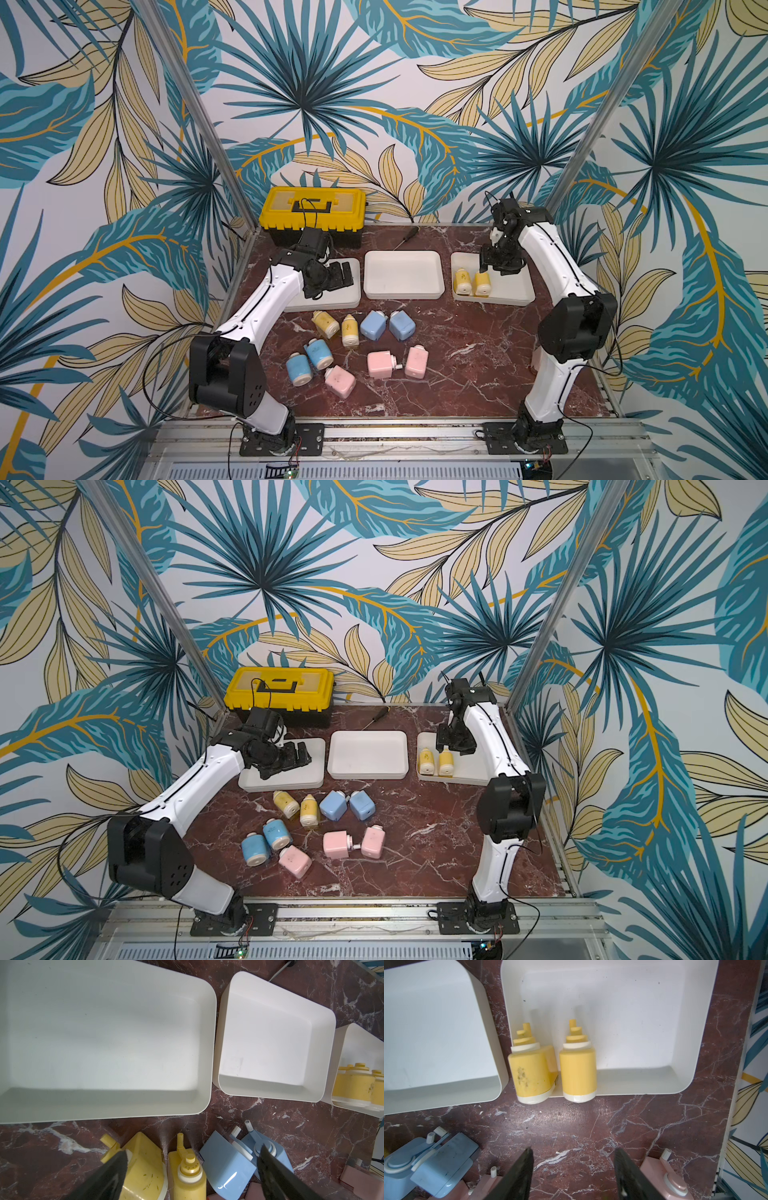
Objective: Place the pencil sharpeners by color into the storage box
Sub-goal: Pick up the pencil sharpener from the center of the board.
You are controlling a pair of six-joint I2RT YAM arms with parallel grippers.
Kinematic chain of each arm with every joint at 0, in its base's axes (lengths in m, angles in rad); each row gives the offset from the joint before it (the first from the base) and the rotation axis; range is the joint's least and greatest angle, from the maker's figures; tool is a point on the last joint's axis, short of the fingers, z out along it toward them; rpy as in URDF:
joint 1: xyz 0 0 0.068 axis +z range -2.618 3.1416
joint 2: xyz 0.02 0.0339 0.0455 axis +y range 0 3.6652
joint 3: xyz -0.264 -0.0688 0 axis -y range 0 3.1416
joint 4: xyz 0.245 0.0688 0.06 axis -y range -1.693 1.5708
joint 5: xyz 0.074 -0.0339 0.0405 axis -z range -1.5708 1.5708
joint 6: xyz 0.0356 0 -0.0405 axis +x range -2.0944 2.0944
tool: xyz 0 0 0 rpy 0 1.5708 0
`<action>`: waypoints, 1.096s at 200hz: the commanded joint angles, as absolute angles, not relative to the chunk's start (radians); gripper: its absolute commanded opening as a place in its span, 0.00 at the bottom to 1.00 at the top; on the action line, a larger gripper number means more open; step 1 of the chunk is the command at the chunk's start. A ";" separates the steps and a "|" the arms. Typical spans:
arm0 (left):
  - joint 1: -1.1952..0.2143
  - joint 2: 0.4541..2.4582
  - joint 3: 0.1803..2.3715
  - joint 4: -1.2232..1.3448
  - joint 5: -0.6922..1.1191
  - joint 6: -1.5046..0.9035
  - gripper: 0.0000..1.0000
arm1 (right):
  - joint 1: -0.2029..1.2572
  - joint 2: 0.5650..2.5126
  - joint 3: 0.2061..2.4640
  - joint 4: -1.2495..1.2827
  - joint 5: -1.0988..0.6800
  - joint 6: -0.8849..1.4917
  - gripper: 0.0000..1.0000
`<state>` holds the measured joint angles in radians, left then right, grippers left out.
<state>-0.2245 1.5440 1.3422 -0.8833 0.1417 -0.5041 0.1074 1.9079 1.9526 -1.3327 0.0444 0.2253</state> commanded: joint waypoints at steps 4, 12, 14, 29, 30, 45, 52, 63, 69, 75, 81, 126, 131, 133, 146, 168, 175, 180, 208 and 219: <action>-0.229 1.502 1.325 -0.929 0.079 -0.521 0.99 | 0.194 1.849 1.941 -1.356 0.069 0.267 0.63; -0.229 1.498 1.320 -0.928 0.070 -0.526 0.99 | 0.234 1.833 1.957 -1.377 0.083 0.287 0.63; -0.229 1.496 1.317 -0.928 0.069 -0.527 0.99 | 0.244 1.829 1.961 -1.380 0.086 0.292 0.63; -0.229 1.489 1.306 -0.929 0.056 -0.531 0.99 | 0.326 1.799 1.990 -1.407 0.107 0.341 0.63; -0.229 1.489 1.305 -0.929 0.056 -0.531 0.99 | 0.330 1.798 1.992 -1.409 0.108 0.348 0.63; -0.229 1.479 1.289 -0.927 0.044 -0.527 0.99 | 0.408 1.768 2.013 -1.406 0.076 0.423 0.63; -0.228 1.472 1.281 -0.928 0.036 -0.528 0.99 | 0.446 1.756 2.014 -1.395 0.067 0.456 0.63; -0.225 1.459 1.264 -0.930 0.012 -0.532 0.99 | 0.508 1.746 2.015 -1.370 0.060 0.507 0.63; -0.222 1.451 1.253 -0.931 -0.001 -0.536 0.99 | 0.542 1.746 2.018 -1.359 0.058 0.534 0.63; -0.216 1.442 1.242 -0.930 -0.010 -0.541 1.00 | 0.579 1.751 2.028 -1.354 0.058 0.556 0.64; -0.208 1.436 1.228 -0.930 -0.018 -0.546 0.99 | 0.612 1.760 2.041 -1.353 0.066 0.579 0.64; -0.122 1.403 1.155 -0.929 -0.024 -0.567 0.99 | 0.797 1.897 2.160 -1.330 0.072 0.720 0.65; -0.111 1.398 1.149 -0.930 -0.023 -0.569 0.99 | 0.839 1.919 2.173 -1.326 0.068 0.729 0.65; -0.106 1.397 1.146 -0.930 -0.022 -0.569 0.99 | 0.846 1.929 2.179 -1.327 0.067 0.733 0.65; -0.083 1.380 1.133 -0.928 -0.028 -0.577 0.99 | 0.886 1.998 2.237 -1.338 0.059 0.769 0.65; -0.051 1.351 1.116 -0.928 -0.049 -0.588 0.99 | 0.944 2.107 2.335 -1.340 0.042 0.833 0.65; -0.042 1.342 1.113 -0.928 -0.052 -0.590 0.99 | 0.960 2.139 2.364 -1.337 0.043 0.853 0.66; -0.033 1.336 1.111 -0.928 -0.052 -0.590 0.99 | 0.969 2.162 2.387 -1.341 0.044 0.870 0.66; 0.028 1.306 1.095 -0.928 -0.052 -0.587 0.99 | 0.998 2.264 2.483 -1.389 0.057 0.930 0.66; 0.054 1.300 1.085 -0.927 -0.052 -0.589 0.99 | 1.004 2.282 2.484 -1.383 0.051 0.946 0.66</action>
